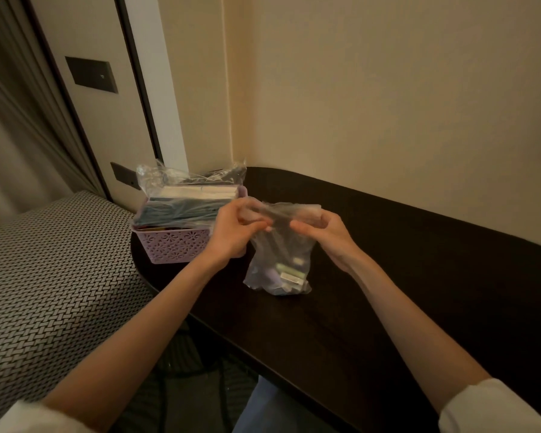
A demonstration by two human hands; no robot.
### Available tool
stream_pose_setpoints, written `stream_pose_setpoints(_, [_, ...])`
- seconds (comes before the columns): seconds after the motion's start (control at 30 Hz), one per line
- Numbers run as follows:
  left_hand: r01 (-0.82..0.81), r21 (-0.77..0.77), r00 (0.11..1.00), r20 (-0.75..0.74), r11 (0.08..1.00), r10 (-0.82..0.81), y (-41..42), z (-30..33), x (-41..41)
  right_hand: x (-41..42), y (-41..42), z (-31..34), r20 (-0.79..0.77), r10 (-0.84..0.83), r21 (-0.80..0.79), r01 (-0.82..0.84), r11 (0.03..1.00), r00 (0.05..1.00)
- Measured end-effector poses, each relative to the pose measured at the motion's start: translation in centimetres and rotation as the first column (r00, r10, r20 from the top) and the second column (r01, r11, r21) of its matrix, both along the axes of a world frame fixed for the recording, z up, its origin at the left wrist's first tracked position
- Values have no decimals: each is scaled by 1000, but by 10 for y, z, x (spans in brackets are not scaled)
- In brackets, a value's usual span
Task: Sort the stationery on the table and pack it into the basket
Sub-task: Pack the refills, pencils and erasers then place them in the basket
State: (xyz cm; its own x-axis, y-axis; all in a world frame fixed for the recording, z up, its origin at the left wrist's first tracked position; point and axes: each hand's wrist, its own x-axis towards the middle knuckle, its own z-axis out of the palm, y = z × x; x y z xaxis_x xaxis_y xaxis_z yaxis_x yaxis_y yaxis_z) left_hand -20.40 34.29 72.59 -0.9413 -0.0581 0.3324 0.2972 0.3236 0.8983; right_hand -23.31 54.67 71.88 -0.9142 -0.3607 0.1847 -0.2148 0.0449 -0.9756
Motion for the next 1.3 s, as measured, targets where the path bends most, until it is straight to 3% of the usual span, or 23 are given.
stream_pose_setpoints(0.1, [16, 49, 999, 32, 999, -18, -4, 4, 1, 0, 7, -5, 65, 175, -21, -174, 985, 983])
stream_pose_setpoints(0.23, [91, 7, 994, 68, 996, -91, -10, 9, 0, 0, 5, -2, -5, 37, 102, -37, 994, 999])
stream_pose_setpoints(0.37, [201, -28, 978, 67, 979, -199, -16, 10, 2, 1, 3, 1, -106, -30, 43, 35, 998, 994])
stream_pose_setpoints(0.47, [184, -49, 982, 43, 982, -182, -17, 9, 2, 1, 4, -1, -126, -28, -3, 28, 1000, 992])
stream_pose_setpoints(0.7, [48, -421, 992, -84, 906, -91, -27, -5, -1, -7, 18, -6, -83, -68, 139, 79, 987, 994])
stream_pose_setpoints(0.87, [94, -450, 994, -14, 888, -112, -29, -9, 3, -7, 21, -4, -73, -24, 136, 34, 990, 997])
stream_pose_setpoints(1.03, [27, -422, 989, -121, 906, -86, -17, -16, 4, -6, 14, -7, -278, -31, 335, 127, 934, 960])
stream_pose_setpoints(1.17, [42, -441, 982, -145, 896, -117, -17, -21, 1, -4, 14, -8, -229, 54, 397, 43, 917, 972])
stream_pose_setpoints(1.3, [54, -395, 977, -167, 917, -129, -14, -27, 2, -7, 12, -13, -233, 184, 577, -17, 817, 955])
